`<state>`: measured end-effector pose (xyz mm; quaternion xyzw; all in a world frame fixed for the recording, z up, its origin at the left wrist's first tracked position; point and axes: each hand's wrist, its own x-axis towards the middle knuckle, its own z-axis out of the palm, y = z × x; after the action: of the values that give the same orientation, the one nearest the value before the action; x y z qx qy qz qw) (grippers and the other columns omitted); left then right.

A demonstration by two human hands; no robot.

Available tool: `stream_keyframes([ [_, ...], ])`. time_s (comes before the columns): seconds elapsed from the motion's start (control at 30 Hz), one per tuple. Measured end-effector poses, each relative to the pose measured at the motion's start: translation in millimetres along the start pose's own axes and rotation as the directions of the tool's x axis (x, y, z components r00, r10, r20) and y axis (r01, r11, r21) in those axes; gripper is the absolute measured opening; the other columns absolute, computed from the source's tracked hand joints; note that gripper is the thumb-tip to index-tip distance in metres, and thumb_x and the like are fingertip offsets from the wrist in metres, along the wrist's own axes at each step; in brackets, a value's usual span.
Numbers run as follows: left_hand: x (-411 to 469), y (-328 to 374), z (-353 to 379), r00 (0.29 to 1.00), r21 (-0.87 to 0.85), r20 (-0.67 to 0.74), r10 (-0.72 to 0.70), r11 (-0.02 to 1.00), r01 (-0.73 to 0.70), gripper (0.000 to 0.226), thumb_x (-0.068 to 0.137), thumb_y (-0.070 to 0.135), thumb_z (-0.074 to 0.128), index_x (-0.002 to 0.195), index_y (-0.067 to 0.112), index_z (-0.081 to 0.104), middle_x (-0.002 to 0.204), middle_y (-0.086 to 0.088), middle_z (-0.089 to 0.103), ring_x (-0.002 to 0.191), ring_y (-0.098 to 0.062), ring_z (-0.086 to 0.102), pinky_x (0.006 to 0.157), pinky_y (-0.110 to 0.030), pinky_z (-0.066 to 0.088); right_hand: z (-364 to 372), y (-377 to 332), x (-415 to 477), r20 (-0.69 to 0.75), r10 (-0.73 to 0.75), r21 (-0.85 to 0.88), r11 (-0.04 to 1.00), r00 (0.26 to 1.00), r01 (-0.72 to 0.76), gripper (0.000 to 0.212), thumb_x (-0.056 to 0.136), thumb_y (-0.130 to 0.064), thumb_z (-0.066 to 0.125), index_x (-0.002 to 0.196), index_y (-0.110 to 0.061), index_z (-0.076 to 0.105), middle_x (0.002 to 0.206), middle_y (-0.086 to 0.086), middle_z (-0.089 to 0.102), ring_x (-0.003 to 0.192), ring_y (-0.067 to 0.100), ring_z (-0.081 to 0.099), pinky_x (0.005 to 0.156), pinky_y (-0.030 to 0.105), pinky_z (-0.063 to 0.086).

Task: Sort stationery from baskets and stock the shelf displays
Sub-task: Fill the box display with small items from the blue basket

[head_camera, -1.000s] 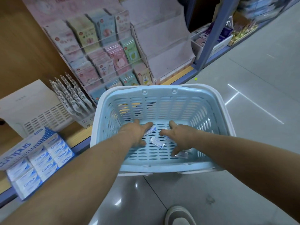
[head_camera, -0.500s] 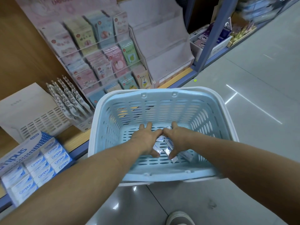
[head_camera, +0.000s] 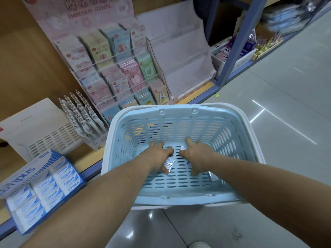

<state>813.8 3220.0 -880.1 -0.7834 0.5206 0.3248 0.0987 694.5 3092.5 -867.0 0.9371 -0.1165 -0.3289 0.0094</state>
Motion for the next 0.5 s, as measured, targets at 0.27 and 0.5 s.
stream_keyframes([
  [0.27,-4.6,-2.9,2.4,0.998,-0.046,0.026,-0.061,0.997,0.063,0.053,0.08,0.044,0.074,0.125,0.027,0.053,0.124,-0.012,0.042,0.118,-0.036,0.044,0.094,-0.038,0.043,1.4,-3.7,-2.9,0.057,-0.004,0.096,0.995,0.998,-0.001,0.045,0.08,-0.035,0.07,0.12,-0.017,0.059,0.121,0.008,0.059,0.106,0.027,0.059,0.084,0.033,0.052],
  [0.5,-9.9,-1.1,-9.3,0.992,-0.116,-0.093,-0.084,0.991,0.073,0.025,0.078,0.023,0.076,0.098,0.013,0.065,0.1,-0.007,0.068,0.094,-0.027,0.064,0.071,-0.028,0.047,-17.9,-2.2,-1.6,0.127,0.009,0.726,0.681,0.992,-0.099,0.034,0.084,-0.012,0.068,0.115,-0.021,0.058,0.095,0.008,0.053,0.065,0.028,0.06,0.049,0.03,0.055],
])
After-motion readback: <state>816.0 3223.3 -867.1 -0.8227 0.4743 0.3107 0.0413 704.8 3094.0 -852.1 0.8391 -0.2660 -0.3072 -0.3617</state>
